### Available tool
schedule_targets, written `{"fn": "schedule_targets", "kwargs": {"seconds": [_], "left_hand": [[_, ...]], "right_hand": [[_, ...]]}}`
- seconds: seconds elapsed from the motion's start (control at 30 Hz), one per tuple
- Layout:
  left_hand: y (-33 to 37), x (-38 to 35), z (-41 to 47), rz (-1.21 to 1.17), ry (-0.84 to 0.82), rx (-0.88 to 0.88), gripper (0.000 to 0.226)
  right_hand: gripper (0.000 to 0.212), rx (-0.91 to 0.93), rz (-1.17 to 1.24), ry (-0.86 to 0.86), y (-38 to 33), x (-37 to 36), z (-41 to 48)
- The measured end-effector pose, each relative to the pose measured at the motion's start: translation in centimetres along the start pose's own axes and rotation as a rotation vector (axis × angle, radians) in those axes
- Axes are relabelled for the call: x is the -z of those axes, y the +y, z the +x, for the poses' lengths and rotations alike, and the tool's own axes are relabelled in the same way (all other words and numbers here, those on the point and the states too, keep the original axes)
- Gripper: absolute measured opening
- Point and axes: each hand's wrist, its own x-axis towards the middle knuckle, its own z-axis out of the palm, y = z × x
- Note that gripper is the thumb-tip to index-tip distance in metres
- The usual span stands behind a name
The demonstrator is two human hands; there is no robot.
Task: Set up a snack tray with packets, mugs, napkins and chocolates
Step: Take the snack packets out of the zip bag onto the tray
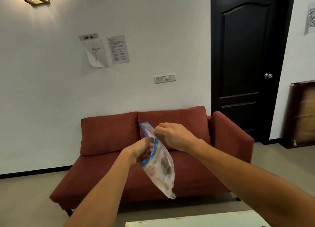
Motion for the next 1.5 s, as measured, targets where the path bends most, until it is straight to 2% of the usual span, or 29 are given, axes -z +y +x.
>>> {"fn": "schedule_targets", "kwargs": {"seconds": [0.07, 0.2, 0.33, 0.5, 0.6, 0.77, 0.83, 0.9, 1.0, 1.07, 1.1, 1.17, 1.23, 1.3, 1.37, 1.5], "left_hand": [[0.2, -0.8, 0.2, 0.098, 0.148, -0.076, 0.021], [-0.4, -1.0, 0.2, 0.236, 0.378, -0.181, 0.038], [-1.5, 0.1, -0.2, 0.527, 0.507, -0.207, 0.042], [-2.5, -0.3, 0.6, 0.678, 0.404, -0.29, 0.04], [-2.8, -1.8, 1.1, 0.739, 0.407, -0.333, 0.042], [-3.1, -4.8, 0.9, 0.724, 0.466, -0.376, 0.041], [-3.3, -5.6, 0.5, 0.708, 0.484, -0.361, 0.04], [-3.4, -6.3, 0.0, 0.688, 0.49, -0.362, 0.04], [-3.8, -7.0, -0.7, 0.68, 0.454, -0.389, 0.039], [-4.4, -7.2, -0.9, 0.676, 0.425, -0.403, 0.039], [-4.7, -7.2, -0.9, 0.673, 0.408, -0.41, 0.039], [-5.1, -7.1, -1.0, 0.654, 0.384, -0.421, 0.039], [-5.1, -6.8, -1.0, 0.61, 0.363, -0.413, 0.039], [-5.1, -6.1, -1.0, 0.549, 0.319, -0.392, 0.035], [-5.1, -5.5, -1.0, 0.514, 0.293, -0.382, 0.035], [-5.5, -4.5, -0.8, 0.551, 0.362, -0.34, 0.034]], "right_hand": [[0.029, 0.021, -0.037, -0.012, 0.4, 0.3, -0.7], [0.026, 0.023, -0.155, -0.151, 2.4, 0.4, -3.4], [0.023, -0.067, -0.219, -0.335, 5.8, 0.9, -6.8], [0.015, -0.15, -0.267, -0.56, 7.4, 1.5, -8.6], [0.017, -0.192, -0.264, -0.592, 6.1, 1.4, -7.5], [0.014, -0.423, -0.064, -0.593, 2.0, -1.1, -4.6], [0.023, -0.552, 0.073, -0.622, 0.7, -2.8, -3.9], [0.033, -0.601, 0.17, -0.671, -0.3, -4.5, -3.6], [0.022, -0.653, 0.241, -0.766, -0.9, -7.6, -3.9], [0.038, -0.708, 0.249, -0.84, -1.0, -9.9, -4.6], [0.035, -0.721, 0.252, -0.864, -1.0, -10.6, -5.0], [0.022, -0.776, 0.236, -0.8, -1.0, -11.5, -5.4], [0.036, -0.821, 0.23, -0.749, -1.4, -11.9, -5.5], [0.029, -0.9, 0.191, -0.754, -1.5, -12.7, -5.7], [0.034, -0.968, 0.229, -0.767, -1.9, -13.1, -5.3], [0.039, -0.978, 0.25, -0.769, -2.7, -12.4, -3.7]]}}
